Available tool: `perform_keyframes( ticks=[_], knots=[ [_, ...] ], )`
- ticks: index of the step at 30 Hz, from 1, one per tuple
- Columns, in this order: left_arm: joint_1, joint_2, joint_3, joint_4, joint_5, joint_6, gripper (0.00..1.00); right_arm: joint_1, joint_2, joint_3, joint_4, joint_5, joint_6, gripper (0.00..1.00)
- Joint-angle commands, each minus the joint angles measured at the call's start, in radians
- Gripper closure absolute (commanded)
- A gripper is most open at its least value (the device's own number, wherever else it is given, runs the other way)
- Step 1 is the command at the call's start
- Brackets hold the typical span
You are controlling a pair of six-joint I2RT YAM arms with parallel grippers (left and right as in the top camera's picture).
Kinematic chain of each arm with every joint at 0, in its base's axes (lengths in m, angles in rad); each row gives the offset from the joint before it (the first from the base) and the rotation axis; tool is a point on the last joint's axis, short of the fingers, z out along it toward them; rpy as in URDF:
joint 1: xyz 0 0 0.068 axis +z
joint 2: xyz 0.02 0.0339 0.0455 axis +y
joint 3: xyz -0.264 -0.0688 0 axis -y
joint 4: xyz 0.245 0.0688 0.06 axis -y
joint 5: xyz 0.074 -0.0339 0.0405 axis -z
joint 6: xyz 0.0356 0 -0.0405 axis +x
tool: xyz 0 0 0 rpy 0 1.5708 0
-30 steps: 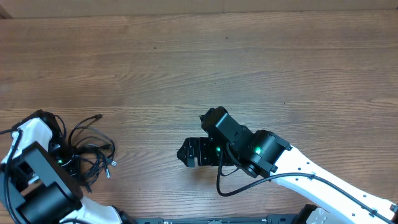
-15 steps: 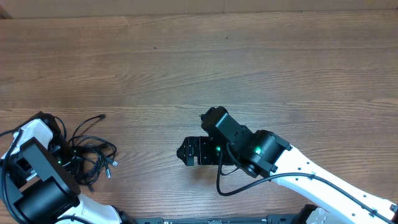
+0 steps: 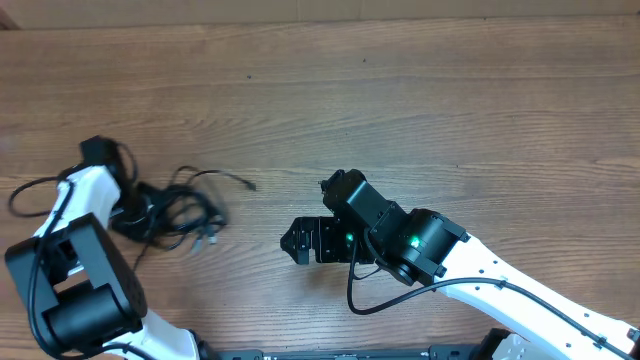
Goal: Untangle cables
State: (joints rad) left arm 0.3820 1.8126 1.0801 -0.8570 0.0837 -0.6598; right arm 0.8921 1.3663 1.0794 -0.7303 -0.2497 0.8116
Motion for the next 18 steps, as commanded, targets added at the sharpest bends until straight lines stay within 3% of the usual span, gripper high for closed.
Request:
perform_keyframes(
  ticks=[1,6,11,15,17,18],
  knots=[
    [-0.039,-0.021,0.078,-0.073,0.168,0.063,0.95,0.005,0.0,0.0,-0.001,0.014,0.0,0.02],
    [-0.036,-0.134,0.171,-0.151,0.168,0.164,0.87,0.005,0.0,0.0,0.001,0.026,0.0,0.01],
    [-0.036,-0.203,0.179,-0.091,0.127,0.333,0.28,0.005,0.0,0.0,0.006,0.034,0.0,0.0],
    [-0.036,-0.186,0.177,-0.081,0.064,0.331,0.22,0.005,0.0,0.0,0.011,0.04,0.0,0.0],
    [-0.037,-0.17,0.177,-0.093,0.032,0.331,0.0,0.005,0.0,0.0,0.011,0.041,0.0,0.0],
    [-0.037,-0.159,0.177,-0.094,0.023,0.331,0.0,0.005,0.0,0.0,0.012,0.041,0.0,0.0]
  ],
)
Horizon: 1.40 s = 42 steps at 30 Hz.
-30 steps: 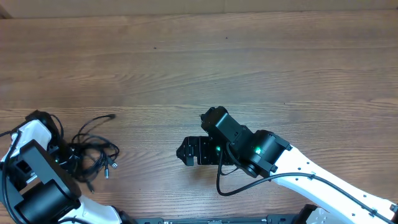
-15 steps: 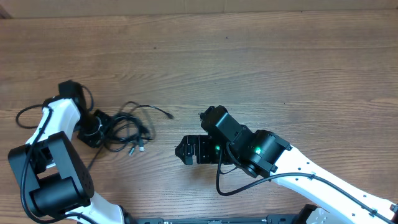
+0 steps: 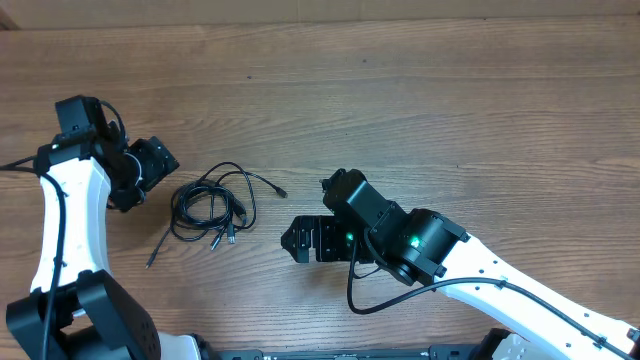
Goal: Untangle cables
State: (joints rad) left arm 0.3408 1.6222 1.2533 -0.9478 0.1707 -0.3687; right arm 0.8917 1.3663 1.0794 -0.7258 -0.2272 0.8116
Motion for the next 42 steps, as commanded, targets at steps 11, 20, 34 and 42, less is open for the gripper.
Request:
perform_keyframes(
  ticks=[11,20,34,42],
  knots=[
    [-0.004,0.195,-0.068,0.039,0.04,0.332,0.31,0.005,0.0,0.0,0.008,0.047,0.0,0.0],
    [-0.008,0.386,-0.07,0.06,0.037,0.332,0.49,0.005,0.0,0.0,0.008,0.048,0.0,0.0],
    [-0.006,0.249,-0.057,0.002,0.238,0.137,0.96,0.005,0.0,0.0,-0.016,0.047,0.0,0.0],
    [-0.009,-0.122,-0.057,-0.054,0.521,0.313,0.95,0.005,-0.001,0.0,-0.027,0.022,0.0,0.08]
  ],
)
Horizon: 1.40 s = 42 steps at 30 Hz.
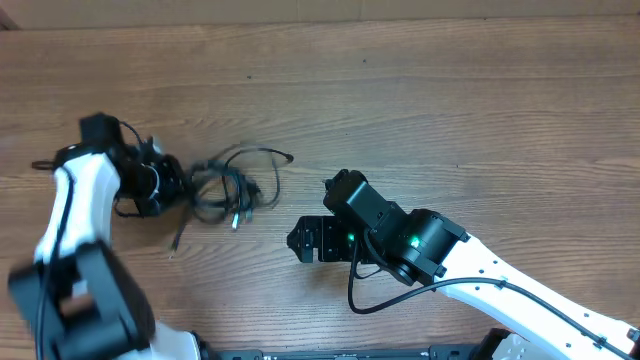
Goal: Untangle cables
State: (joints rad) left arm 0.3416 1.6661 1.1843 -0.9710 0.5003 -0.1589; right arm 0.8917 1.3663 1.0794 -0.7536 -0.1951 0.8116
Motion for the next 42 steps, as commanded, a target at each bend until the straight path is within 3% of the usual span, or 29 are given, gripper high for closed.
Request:
perform_keyframes(
  ticks=[1,6,11,18,27,32,36,40,42],
  knots=[
    [-0.011,-0.205,0.012,-0.046,0.192,0.114,0.95,0.005,-0.001,0.0,0.002,-0.016,0.0,0.08],
    [-0.016,-0.324,0.011,-0.128,0.236,0.119,0.95,0.005,-0.001,0.0,0.027,-0.055,0.0,0.12],
    [-0.033,-0.347,0.011,-0.206,0.317,0.196,0.95,0.005,-0.001,0.0,0.098,-0.13,0.001,0.31],
    [-0.068,-0.346,0.011,-0.315,0.622,0.482,0.95,0.005,-0.001,0.0,0.178,-0.15,0.003,0.3],
    [-0.126,-0.346,0.011,-0.465,0.743,0.685,0.96,0.005,-0.001,0.0,0.215,-0.008,0.003,0.32],
    [-0.135,-0.346,0.011,-0.521,0.813,0.78,0.95,0.005,-0.001,0.0,0.213,0.08,0.014,0.52],
    [-0.135,-0.346,0.011,-0.524,0.862,0.792,0.96,0.005,-0.001,0.0,0.155,0.19,0.131,0.73],
    [-0.135,-0.346,0.011,-0.517,0.889,0.818,0.96,0.005,-0.001,0.0,0.051,0.285,0.204,0.76],
    [-0.134,-0.346,0.011,-0.517,0.893,0.857,0.96,0.005,-0.001,0.0,0.011,0.309,0.213,0.7]
  ],
)
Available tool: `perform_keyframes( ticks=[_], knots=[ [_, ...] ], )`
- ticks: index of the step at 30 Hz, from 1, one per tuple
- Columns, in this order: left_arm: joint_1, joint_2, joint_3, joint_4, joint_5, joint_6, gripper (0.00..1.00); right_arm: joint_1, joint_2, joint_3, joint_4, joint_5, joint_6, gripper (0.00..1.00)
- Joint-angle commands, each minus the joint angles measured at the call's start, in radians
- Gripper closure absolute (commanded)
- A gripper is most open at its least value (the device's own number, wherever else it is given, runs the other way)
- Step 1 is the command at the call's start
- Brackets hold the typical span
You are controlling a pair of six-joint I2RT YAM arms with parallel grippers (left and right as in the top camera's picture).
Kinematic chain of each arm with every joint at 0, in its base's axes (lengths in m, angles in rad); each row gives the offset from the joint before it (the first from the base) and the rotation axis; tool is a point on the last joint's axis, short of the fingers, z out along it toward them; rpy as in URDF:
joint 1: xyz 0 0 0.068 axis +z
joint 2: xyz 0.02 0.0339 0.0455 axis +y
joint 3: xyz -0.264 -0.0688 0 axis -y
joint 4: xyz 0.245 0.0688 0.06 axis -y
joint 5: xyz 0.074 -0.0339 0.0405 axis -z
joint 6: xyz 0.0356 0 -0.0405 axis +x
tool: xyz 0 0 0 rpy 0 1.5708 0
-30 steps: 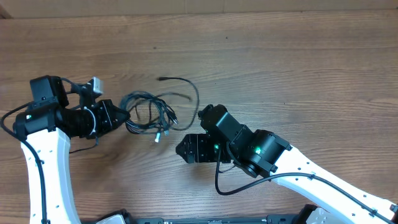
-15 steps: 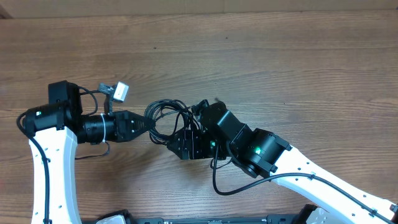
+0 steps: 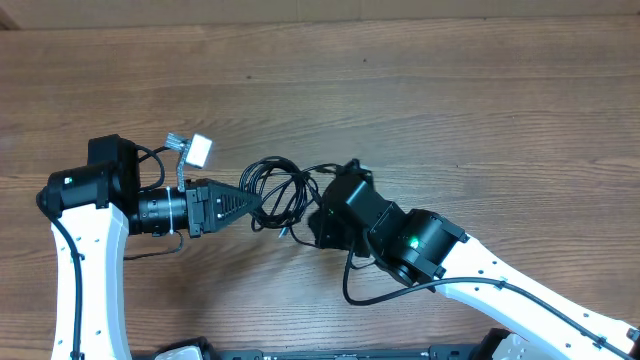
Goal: Untangle cables
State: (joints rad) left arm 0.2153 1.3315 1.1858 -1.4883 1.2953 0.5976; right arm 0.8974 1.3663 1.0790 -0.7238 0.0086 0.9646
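Observation:
A tangled bundle of thin black cables [image 3: 281, 188] lies at the table's middle, its loops spread between the two grippers. My left gripper [image 3: 257, 201] points right, with its tapered fingers [image 3: 232, 201] closed to a point on the bundle's left edge. My right gripper [image 3: 303, 219] reaches in from the right and touches the bundle's lower right side. Its fingers are mostly hidden under its own wrist [image 3: 345, 208] and the cable loops, so how they stand cannot be told. One loose cable end [image 3: 287, 233] hangs below the bundle.
A small white plug on a short grey lead [image 3: 195, 150] sits just above the left forearm [image 3: 160, 208]. The right arm [image 3: 480, 280] crosses the lower right of the wooden table [image 3: 450, 100].
The left gripper has moved right, and the cable bundle has gone with it toward the table's middle. The right gripper has come up and left to meet the bundle. The white plug now shows.
At first the left gripper was at the tangle by the left edge, the right gripper idle at the middle. Then the left arm stood back and the bundle lay alone. Later it was at the bundle's left side, and now holds it against the right gripper.

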Motion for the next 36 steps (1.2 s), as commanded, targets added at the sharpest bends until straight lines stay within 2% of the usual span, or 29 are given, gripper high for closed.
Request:
perform_keyframes(
  ticks=[1,4,8,11,13,16,20,23,26,31,36],
  knots=[
    [-0.008,-0.012,0.01,0.001,0.092,0.13,0.96,-0.001,-0.001,0.001,-0.027,0.106,0.06,0.65],
    [-0.008,-0.011,0.01,0.007,0.016,0.24,0.96,-0.001,-0.008,0.002,-0.043,0.103,0.056,0.5],
    [-0.008,-0.011,0.01,0.039,-0.15,0.256,0.96,-0.001,-0.06,0.022,-0.071,0.071,0.056,0.41],
    [-0.008,-0.011,0.01,0.048,-0.211,0.255,0.96,-0.001,-0.131,0.056,-0.085,0.001,0.056,0.41],
    [-0.008,-0.011,0.01,0.05,-0.196,0.254,0.96,-0.001,-0.191,0.077,-0.069,-0.053,0.057,0.41],
    [-0.009,-0.011,0.01,0.055,-0.149,0.256,0.96,-0.001,-0.282,0.081,0.04,-0.104,0.058,0.4],
    [-0.014,-0.012,0.01,0.053,-0.09,0.256,0.96,-0.001,-0.302,0.081,0.158,-0.097,0.077,0.41],
    [-0.03,-0.012,0.01,0.053,-0.056,0.256,0.96,-0.001,-0.265,0.081,0.172,-0.097,0.2,0.46],
    [-0.042,-0.012,0.01,0.053,-0.034,0.264,0.96,-0.001,-0.166,0.08,0.168,-0.097,0.316,0.45],
    [-0.043,-0.012,0.01,0.044,-0.028,0.264,0.96,-0.001,-0.055,0.08,0.189,-0.101,0.405,0.45],
    [-0.06,-0.012,0.01,0.029,0.007,0.273,0.96,-0.001,0.023,0.08,0.251,-0.095,0.419,0.46]
  ],
)
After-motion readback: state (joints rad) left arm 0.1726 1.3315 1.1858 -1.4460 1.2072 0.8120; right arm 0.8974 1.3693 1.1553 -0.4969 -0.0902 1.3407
